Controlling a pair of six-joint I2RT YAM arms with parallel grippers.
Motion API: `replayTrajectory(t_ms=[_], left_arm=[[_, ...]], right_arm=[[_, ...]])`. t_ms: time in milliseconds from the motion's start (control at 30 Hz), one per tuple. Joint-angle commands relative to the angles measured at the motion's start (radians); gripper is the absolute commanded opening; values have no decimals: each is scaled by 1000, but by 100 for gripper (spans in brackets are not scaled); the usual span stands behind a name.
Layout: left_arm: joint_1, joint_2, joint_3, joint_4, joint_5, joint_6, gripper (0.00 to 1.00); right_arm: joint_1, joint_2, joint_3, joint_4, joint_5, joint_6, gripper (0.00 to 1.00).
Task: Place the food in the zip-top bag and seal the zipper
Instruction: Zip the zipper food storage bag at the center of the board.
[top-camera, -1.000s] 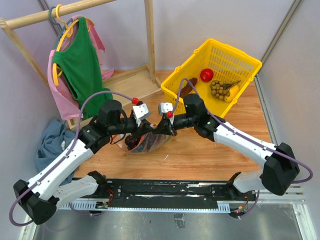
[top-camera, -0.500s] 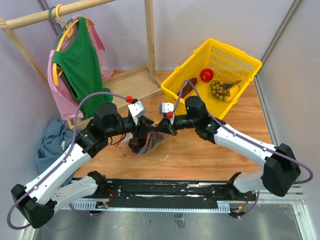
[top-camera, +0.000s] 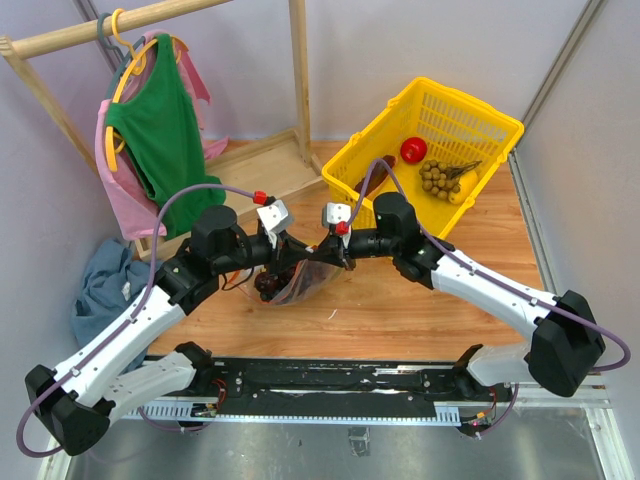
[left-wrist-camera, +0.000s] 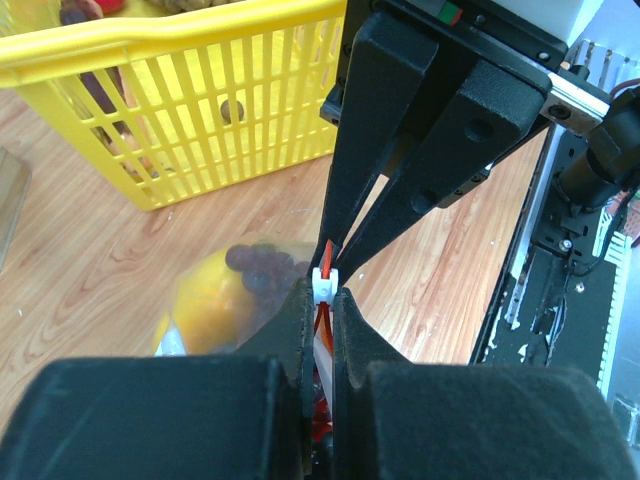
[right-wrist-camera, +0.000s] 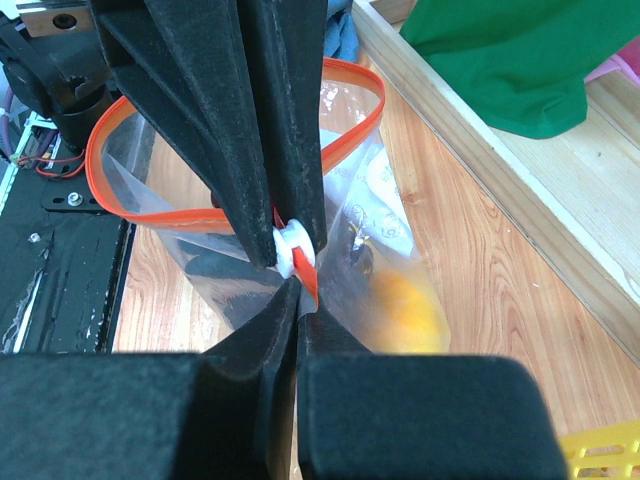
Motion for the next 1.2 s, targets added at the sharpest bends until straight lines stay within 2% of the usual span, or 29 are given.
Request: replayTrajectory(t_ms=[0,367,567,700,800,1167], left_arm=[[8,-1,-7,-10,-15,3,0],[10,-42,-9,-101,-100,5,0],[10,-40,-9,-65,-62,15,0],[10,-30,-3,-39,-36,24,0],[10,-24,-7,-26,-24,31,0],[10,-25,-17,-10,21,51,0]], right_arm=[[-1,-47,-14,92,51,24,1],[-3,-63,-31,130,179,78,1],[-8,-53,-27,133,92,74,1],[-34,-75,-22,117,16,50,25],[-38,-101,-9,75,-26,-12,31],[-38,-49,89,-86,-123,-168,30]])
